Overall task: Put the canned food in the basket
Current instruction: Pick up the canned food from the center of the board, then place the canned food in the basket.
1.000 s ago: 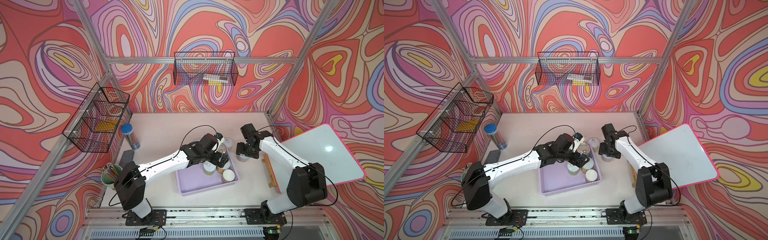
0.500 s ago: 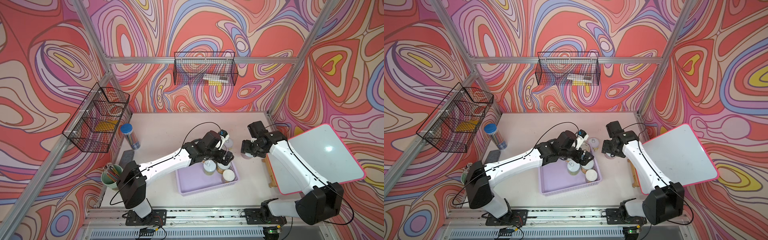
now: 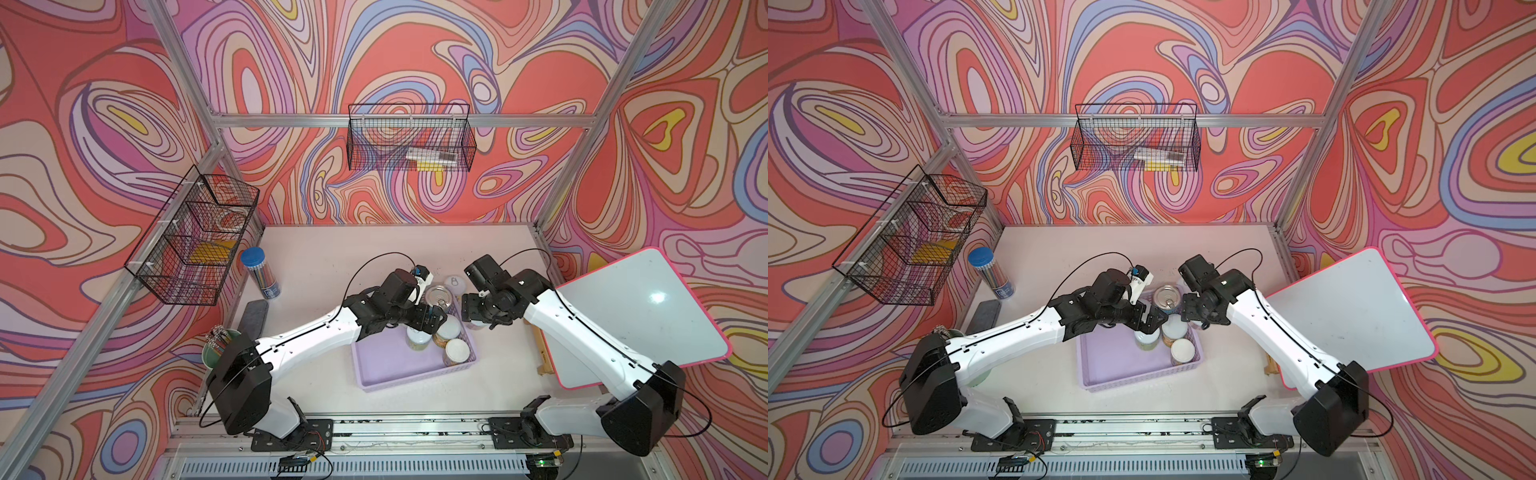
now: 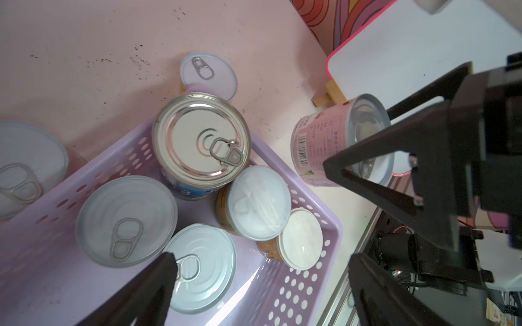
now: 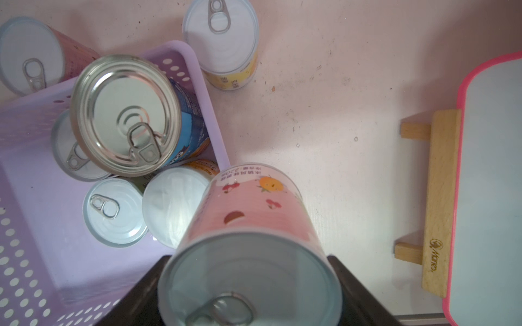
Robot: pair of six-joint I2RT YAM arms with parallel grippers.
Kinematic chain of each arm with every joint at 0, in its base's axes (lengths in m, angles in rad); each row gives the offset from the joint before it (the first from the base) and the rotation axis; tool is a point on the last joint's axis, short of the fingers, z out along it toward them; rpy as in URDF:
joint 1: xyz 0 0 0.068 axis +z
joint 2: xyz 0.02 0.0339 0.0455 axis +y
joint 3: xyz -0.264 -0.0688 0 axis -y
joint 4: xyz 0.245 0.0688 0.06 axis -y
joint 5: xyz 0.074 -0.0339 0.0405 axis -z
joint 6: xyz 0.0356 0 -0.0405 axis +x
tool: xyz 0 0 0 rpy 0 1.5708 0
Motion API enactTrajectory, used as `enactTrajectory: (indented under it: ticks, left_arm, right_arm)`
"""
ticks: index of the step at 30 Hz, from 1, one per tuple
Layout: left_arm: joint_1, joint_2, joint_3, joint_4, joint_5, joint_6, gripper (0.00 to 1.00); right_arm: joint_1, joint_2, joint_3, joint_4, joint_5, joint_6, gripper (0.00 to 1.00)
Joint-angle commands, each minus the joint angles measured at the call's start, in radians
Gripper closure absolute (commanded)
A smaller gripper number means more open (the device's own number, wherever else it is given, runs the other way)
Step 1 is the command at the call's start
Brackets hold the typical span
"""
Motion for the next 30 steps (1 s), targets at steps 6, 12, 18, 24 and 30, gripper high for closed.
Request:
enactTrajectory:
  ticks: [6,12,18,24,30]
  left_arm:
    - [0.092,-0.122,-0.120,0.060,0.032,-0.051,0.01]
    - [0.152,-0.183,-0.203,0.088,0.054,-0.087,0.01]
    - [0.201,-0.249,-0.276,0.103,0.067,-0.118,0.01]
    - [0.264,-0.334,-0.364,0.125,0.083,-0.158,0.01]
    - [0.302,-0.399,-0.413,0.104,0.082,-0.162,0.01]
  right_arm:
    - [0.155,-0.003,0.075,-0.016,0.049,0.098,0.61]
    - [0.289,0.048,0.107,-0.015,0.050,0.150,0.62]
    - [0.380,0.121,0.118,0.046,0.026,0.173,0.63]
    - [0.433,0.178,0.115,0.124,-0.036,0.185,0.64]
    - [0.452,0.224,0.111,0.201,-0.113,0.189,0.64]
